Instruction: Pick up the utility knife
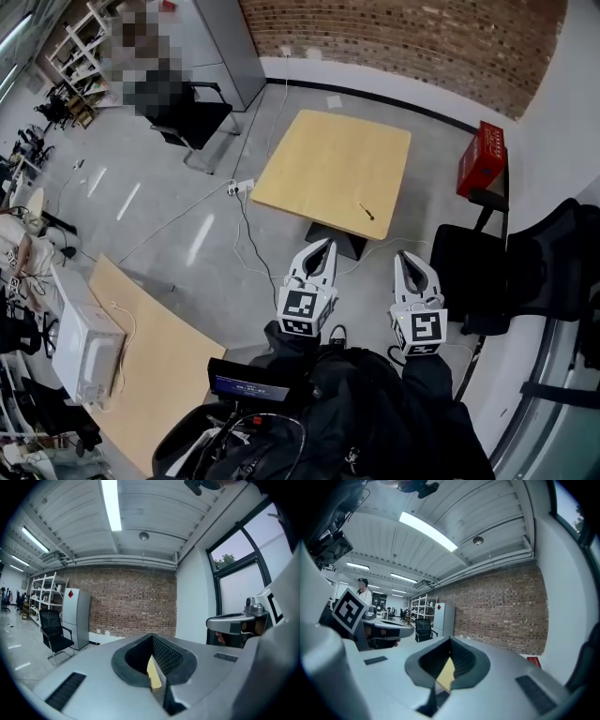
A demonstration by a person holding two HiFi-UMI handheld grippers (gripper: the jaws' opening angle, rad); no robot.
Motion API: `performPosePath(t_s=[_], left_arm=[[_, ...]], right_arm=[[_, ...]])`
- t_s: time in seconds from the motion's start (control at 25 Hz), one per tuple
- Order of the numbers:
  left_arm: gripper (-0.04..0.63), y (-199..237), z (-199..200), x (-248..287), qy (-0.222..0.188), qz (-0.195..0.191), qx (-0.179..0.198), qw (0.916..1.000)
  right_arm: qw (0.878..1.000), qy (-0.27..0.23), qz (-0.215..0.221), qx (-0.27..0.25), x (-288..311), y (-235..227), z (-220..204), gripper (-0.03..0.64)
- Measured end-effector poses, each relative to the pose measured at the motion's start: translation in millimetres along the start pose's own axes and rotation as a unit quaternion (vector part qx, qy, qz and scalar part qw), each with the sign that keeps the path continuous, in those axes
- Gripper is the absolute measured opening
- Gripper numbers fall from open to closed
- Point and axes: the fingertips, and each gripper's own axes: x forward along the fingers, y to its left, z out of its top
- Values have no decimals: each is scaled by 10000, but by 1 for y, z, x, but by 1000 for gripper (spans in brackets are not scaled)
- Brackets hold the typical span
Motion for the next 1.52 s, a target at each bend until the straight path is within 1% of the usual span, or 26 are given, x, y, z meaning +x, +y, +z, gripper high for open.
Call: performPosePath(t_s=[0.24,0.44,0.6,0.84,1.0,1.24,1.52], left_arm=[[0,23,-1,16,-17,-40,58,10000],[0,26,-7,26,-3,-129,104,9999],[0,34,-7,30,6,-140,67,9999],[0,23,-15,49,47,-245,-34,9997],[0,27,-17,65,122,-150,-47,9998],[0,43,-3,105,100,73,-64,9999],[0,46,8,157,146,193,12,9997]], right_arm=[[9999,80,-63,18,25,3,-1,3],[9998,169,-86,29,36,3,-7,3],[9998,177,-58,19,44,6,-4,3],[9995,295,-23,103,52,-9,-16,3],[9994,302,112,126,70,-20,-20,3],[9991,148,375,131,111,-47,-13,3],[9977,66,642,194,156,-83,-11,3]])
